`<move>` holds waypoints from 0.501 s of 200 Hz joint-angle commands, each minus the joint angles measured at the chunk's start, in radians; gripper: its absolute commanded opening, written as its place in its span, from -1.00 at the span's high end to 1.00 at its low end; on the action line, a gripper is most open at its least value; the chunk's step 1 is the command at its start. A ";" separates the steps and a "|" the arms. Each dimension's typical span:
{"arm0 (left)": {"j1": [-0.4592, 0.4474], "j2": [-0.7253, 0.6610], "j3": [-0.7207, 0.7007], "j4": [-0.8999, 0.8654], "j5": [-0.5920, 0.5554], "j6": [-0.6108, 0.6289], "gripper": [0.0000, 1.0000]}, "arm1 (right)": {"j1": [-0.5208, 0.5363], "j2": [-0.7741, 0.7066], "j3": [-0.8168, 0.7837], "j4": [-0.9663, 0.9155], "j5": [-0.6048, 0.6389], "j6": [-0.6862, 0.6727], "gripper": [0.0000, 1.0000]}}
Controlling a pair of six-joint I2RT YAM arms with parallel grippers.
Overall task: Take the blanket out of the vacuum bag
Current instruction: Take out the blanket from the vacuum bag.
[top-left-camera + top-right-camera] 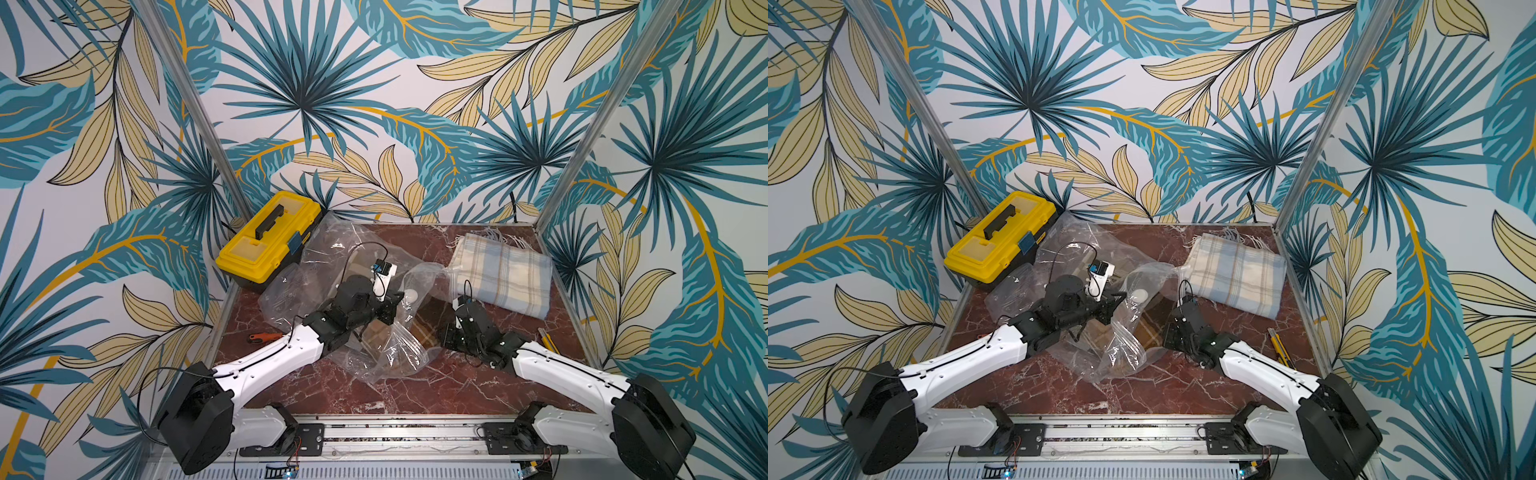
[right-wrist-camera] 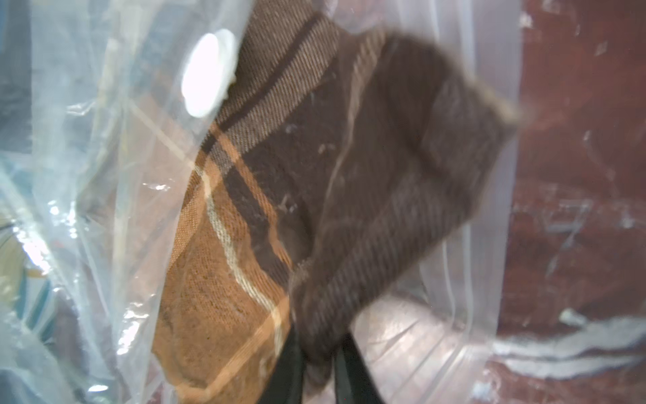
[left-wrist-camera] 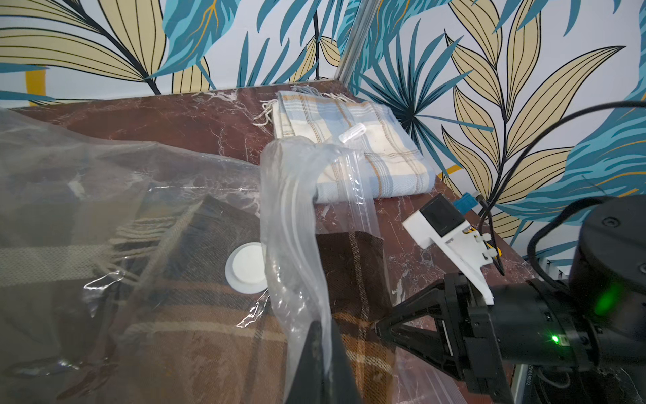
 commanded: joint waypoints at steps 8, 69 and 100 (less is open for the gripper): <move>-0.003 -0.003 0.022 -0.015 0.003 0.013 1.00 | 0.003 -0.001 -0.022 0.031 0.056 -0.003 -0.04; -0.006 -0.007 0.014 -0.021 -0.002 0.011 1.00 | 0.003 0.031 -0.016 -0.035 0.124 0.010 -0.32; -0.005 -0.001 0.021 -0.024 -0.001 0.013 1.00 | -0.004 0.073 -0.013 0.008 0.146 -0.022 -0.36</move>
